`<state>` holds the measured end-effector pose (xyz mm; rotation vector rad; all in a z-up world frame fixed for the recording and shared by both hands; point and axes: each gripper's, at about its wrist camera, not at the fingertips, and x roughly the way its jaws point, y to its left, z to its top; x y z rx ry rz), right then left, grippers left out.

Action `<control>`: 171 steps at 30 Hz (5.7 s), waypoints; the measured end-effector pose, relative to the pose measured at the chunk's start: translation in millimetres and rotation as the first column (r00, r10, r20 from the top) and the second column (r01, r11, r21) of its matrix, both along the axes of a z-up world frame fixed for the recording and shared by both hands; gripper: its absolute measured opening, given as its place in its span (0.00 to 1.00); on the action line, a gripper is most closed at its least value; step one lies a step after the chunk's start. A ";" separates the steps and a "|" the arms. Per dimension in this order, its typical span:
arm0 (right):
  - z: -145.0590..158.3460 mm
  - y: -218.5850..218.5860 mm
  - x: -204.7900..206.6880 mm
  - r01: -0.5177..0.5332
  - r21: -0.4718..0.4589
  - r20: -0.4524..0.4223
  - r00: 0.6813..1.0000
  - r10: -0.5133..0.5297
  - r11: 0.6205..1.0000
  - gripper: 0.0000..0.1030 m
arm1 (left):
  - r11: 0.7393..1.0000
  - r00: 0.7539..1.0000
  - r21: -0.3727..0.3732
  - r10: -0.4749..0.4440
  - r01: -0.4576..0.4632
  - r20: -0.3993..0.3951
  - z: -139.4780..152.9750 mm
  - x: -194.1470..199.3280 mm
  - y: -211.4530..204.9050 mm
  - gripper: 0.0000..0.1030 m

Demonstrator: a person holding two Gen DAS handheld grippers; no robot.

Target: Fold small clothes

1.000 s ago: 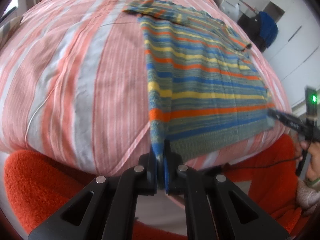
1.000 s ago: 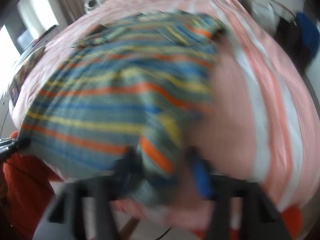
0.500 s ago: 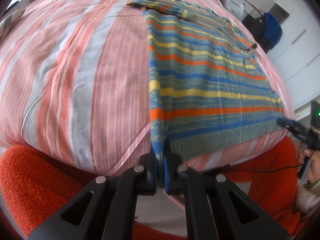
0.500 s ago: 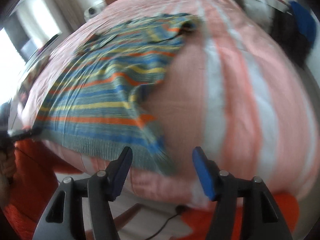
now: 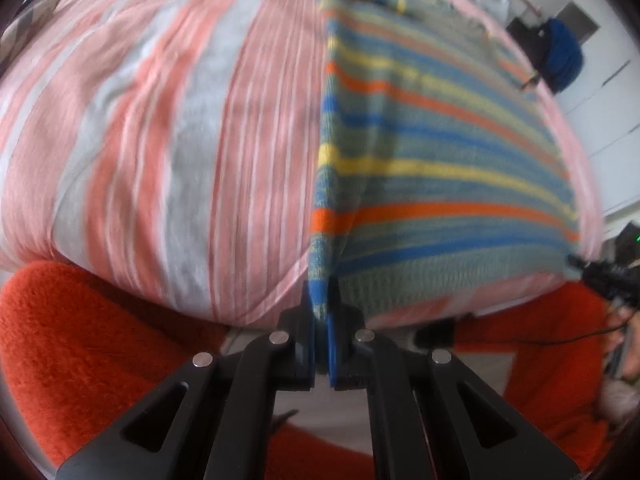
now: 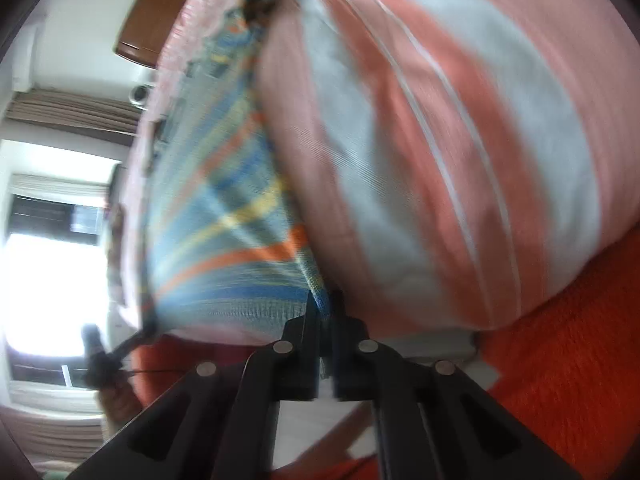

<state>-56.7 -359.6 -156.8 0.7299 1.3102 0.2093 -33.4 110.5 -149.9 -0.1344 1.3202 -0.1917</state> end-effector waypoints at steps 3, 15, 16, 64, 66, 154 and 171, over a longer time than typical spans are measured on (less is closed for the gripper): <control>-1.3 8.9 7.3 0.004 -0.036 -0.001 1.000 -0.004 0.999 0.03 | 1.000 1.000 0.025 0.001 -0.002 0.004 -0.3 1.6 -4.1 0.02; 26.9 38.5 9.6 -0.055 -0.170 0.025 0.998 0.060 0.984 0.03 | 0.990 1.000 0.139 -0.016 0.015 0.004 -7.8 20.6 -24.8 0.02; 16.4 42.3 14.2 -0.051 -0.173 0.011 0.999 0.053 0.984 0.03 | 0.986 1.000 0.168 -0.018 0.017 0.006 -13.8 25.4 -29.7 0.02; 77.9 149.6 227.7 -0.361 -0.769 0.195 0.654 0.731 0.528 0.62 | 0.851 0.810 0.278 0.250 -0.445 0.531 61.7 9.4 41.8 0.92; 52.4 153.3 262.0 -0.365 -0.761 0.151 0.704 0.694 0.536 0.43 | 0.851 0.819 0.293 0.240 -0.436 0.521 59.0 11.7 40.2 0.92; 73.9 -36.7 11.2 0.303 -0.610 0.521 0.850 0.082 0.732 0.78 | 0.895 0.889 0.208 0.314 -0.394 0.333 12.2 79.9 73.8 1.00; 62.0 -37.8 12.6 0.294 -0.595 0.495 0.867 0.053 0.749 0.78 | 0.896 0.883 0.204 0.308 -0.394 0.354 9.9 76.0 73.4 1.00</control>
